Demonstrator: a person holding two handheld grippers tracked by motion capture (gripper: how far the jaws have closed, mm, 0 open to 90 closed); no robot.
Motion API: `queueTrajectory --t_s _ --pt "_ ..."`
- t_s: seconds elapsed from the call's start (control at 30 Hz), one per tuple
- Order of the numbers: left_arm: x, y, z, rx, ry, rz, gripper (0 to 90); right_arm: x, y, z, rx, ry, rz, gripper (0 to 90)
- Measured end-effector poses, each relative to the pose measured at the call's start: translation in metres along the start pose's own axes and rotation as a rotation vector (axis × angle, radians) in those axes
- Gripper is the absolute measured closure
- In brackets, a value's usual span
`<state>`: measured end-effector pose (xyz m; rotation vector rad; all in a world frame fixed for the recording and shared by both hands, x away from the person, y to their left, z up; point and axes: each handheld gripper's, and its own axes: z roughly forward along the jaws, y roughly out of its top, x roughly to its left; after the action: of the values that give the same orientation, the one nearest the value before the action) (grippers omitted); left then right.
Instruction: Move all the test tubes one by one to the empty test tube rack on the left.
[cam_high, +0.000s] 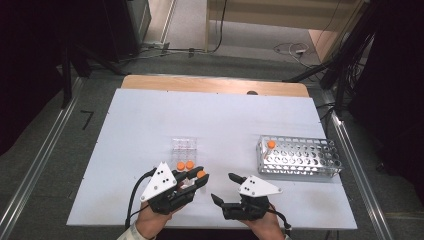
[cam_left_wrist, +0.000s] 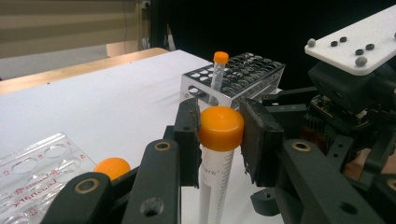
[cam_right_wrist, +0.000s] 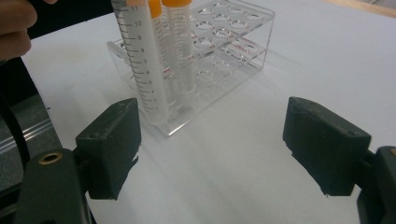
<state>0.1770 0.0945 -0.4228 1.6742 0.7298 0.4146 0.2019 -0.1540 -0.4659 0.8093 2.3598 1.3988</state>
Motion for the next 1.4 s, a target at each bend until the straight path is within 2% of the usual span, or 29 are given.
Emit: queueTrajectory --t_s 0.5,1.0,1.23,1.4 --pt "0.006 0.012 -0.021 -0.019 0.011 -0.008 69.7 -0.003 -0.002 -0.002 0.0 -0.01 0.005 17.9" --pt "0.014 0.018 -0.037 -0.036 0.049 -0.018 69.6 -0.005 -0.002 -0.004 -0.003 -0.018 0.012 17.9" --pt "0.018 0.022 -0.045 -0.035 0.085 -0.012 69.6 -0.006 -0.002 -0.005 -0.004 -0.021 0.011 17.9" --pt "0.022 0.021 -0.047 -0.023 0.128 -0.001 69.6 -0.006 -0.002 -0.005 -0.004 -0.023 0.013 17.9"
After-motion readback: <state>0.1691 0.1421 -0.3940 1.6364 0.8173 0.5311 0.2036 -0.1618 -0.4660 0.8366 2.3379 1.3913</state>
